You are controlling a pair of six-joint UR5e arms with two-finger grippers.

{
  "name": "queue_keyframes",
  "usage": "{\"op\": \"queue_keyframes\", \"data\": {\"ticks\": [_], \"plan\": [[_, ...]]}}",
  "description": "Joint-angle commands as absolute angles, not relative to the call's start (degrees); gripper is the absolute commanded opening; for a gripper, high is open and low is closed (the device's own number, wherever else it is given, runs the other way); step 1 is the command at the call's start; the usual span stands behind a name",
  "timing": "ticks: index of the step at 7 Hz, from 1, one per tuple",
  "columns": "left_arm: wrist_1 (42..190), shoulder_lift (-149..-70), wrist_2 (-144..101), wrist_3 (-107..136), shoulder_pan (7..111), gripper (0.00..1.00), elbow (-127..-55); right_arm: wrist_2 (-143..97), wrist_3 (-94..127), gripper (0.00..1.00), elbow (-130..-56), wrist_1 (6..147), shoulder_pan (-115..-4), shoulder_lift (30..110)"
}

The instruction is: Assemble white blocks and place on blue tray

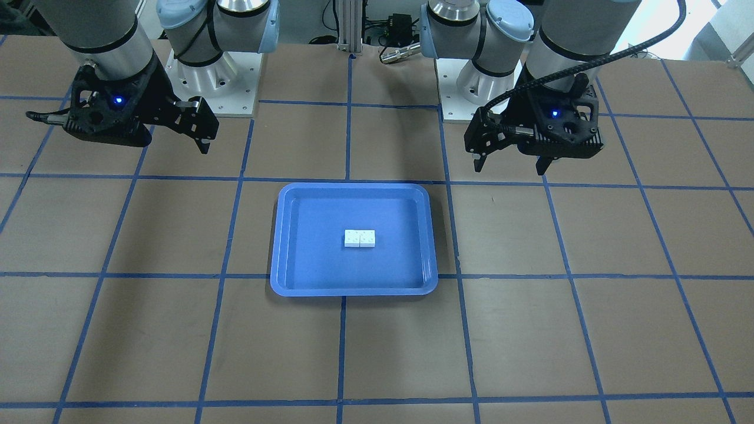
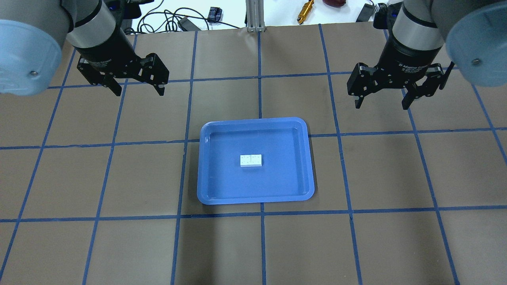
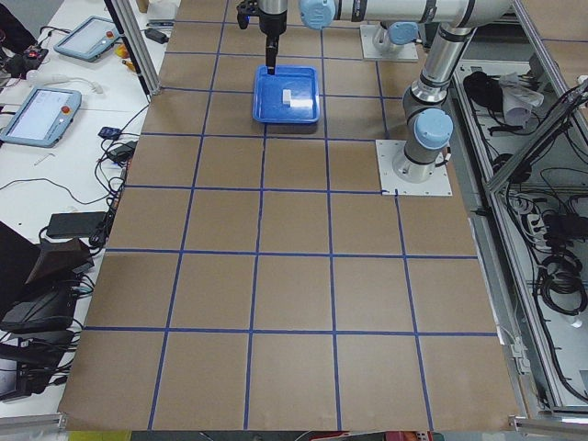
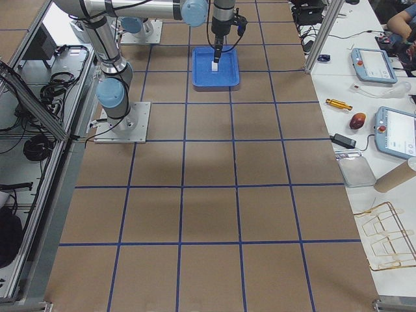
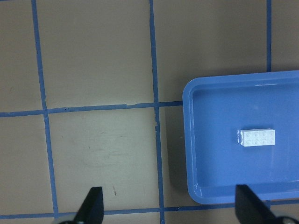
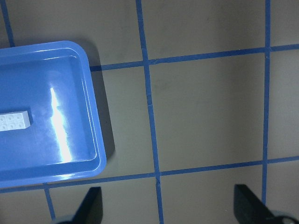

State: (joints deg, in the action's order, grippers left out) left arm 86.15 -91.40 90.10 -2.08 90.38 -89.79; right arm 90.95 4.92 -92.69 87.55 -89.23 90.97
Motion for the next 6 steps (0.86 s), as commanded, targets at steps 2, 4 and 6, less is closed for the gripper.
{"op": "queue_keyframes", "data": {"ticks": [2, 4, 6], "plan": [[85.9, -91.7, 90.3, -2.3, 89.6, 1.00, -89.7, 90.9, 4.9, 1.00, -92.6, 87.5, -89.2, 91.2], [85.9, -91.8, 90.3, -2.3, 89.7, 1.00, -89.7, 90.9, 4.7, 1.00, -92.6, 87.5, -89.2, 91.3], [86.0, -91.8, 90.3, -2.3, 89.7, 1.00, -89.4, 90.9, 4.7, 1.00, -92.6, 87.5, -89.2, 91.2]]}}
